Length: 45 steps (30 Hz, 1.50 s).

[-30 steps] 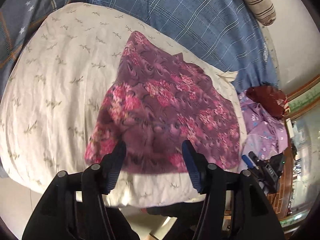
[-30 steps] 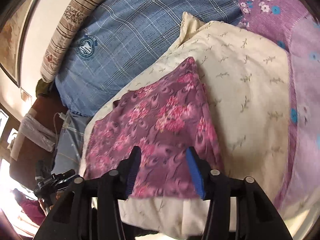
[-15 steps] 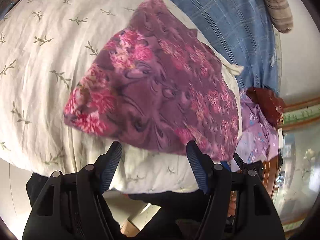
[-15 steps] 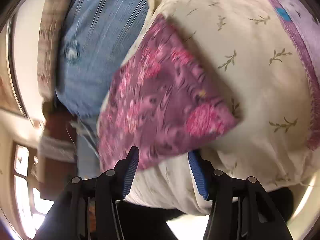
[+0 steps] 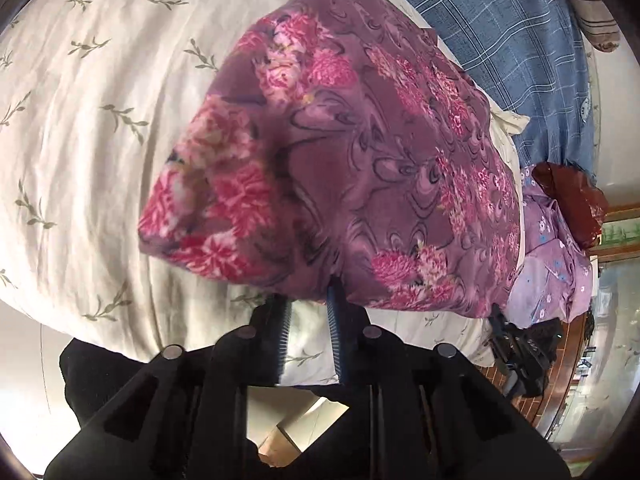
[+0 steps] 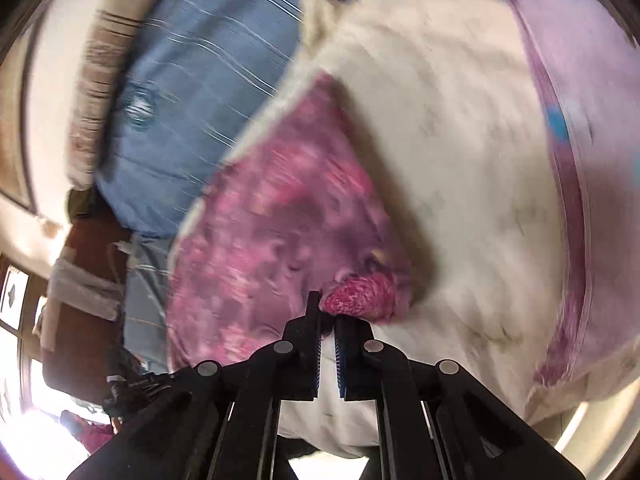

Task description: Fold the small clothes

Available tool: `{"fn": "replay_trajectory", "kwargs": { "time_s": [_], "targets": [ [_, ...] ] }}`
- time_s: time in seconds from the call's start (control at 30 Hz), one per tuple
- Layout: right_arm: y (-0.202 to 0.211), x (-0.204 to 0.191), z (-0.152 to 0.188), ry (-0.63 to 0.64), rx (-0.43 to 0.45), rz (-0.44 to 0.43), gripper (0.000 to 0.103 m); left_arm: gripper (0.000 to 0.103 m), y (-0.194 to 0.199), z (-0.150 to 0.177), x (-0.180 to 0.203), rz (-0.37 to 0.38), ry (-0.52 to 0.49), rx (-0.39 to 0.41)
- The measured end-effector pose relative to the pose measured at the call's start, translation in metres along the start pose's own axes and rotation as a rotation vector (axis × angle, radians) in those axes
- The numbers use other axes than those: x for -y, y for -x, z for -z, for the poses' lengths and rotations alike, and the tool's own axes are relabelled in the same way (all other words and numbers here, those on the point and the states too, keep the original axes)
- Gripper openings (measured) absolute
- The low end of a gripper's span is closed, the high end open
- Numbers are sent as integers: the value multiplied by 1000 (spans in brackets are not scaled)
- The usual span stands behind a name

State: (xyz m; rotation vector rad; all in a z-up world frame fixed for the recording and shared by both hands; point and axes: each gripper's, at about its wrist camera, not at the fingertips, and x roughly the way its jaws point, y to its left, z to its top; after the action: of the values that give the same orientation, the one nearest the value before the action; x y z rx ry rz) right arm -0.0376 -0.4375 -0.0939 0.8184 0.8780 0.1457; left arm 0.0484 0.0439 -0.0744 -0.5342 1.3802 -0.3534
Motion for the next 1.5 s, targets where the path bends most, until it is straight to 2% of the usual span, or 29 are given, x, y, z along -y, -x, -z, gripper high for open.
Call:
{"fn": "replay_trajectory", "kwargs": {
  "time_s": [0.07, 0.1, 0.17, 0.23, 0.3, 0.33, 0.37, 0.47, 0.57, 0.67, 0.73, 0.8, 0.83, 0.9, 0.97, 1.2, 1.27, 1.5],
  "targets": [
    [-7, 12, 8, -54, -28, -13, 10, 16, 12, 3, 4, -14, -41, 11],
    [-4, 13, 8, -62, -25, -18, 13, 16, 23, 7, 10, -15, -94, 37],
    [10, 8, 6, -42, -6, 1, 15, 24, 42, 14, 23, 7, -197, 66],
    [28, -1, 2, 5, 43, 41, 15, 49, 61, 18, 33, 34, -266, 102],
    [46, -7, -4, 37, 107, 77, 22, 56, 76, 14, 40, 39, -290, 161],
    [54, -8, -10, 39, 137, 86, 29, 57, 82, 6, 42, 43, -294, 193],
    [59, -8, -16, 37, 158, 88, 32, 58, 83, -3, 42, 39, -290, 206],
    [60, -11, -33, 35, 184, 80, 32, 58, 77, -39, 42, 17, -255, 218],
    [42, -26, -54, 62, 177, 72, 32, 58, 63, -72, 40, -38, -213, 210],
    [18, -41, -82, 102, 182, 92, 32, 58, 48, -99, 41, -54, -169, 190],
    [5, -49, -97, 115, 182, 95, 32, 58, 42, -110, 42, -79, -170, 186],
    [-8, -54, -112, 115, 184, 108, 37, 58, 36, -124, 47, -103, -192, 174],
    [-16, -56, -121, 116, 177, 109, 46, 58, 37, -128, 45, -116, -200, 171],
    [-27, -59, -133, 116, 183, 137, 52, 58, 35, -136, 46, -128, -209, 163],
    [-36, -59, -143, 114, 175, 147, 52, 59, 32, -145, 44, -114, -209, 163],
    [-41, -43, -154, 72, 196, 158, 52, 60, 26, -166, 37, -141, -199, 166],
    [-41, -39, -157, 60, 196, 170, 57, 60, 22, -170, 38, -157, -197, 166],
    [-66, -40, -168, 67, 124, 152, 58, 61, -3, -181, 33, -165, -159, 123]
  ]
}}
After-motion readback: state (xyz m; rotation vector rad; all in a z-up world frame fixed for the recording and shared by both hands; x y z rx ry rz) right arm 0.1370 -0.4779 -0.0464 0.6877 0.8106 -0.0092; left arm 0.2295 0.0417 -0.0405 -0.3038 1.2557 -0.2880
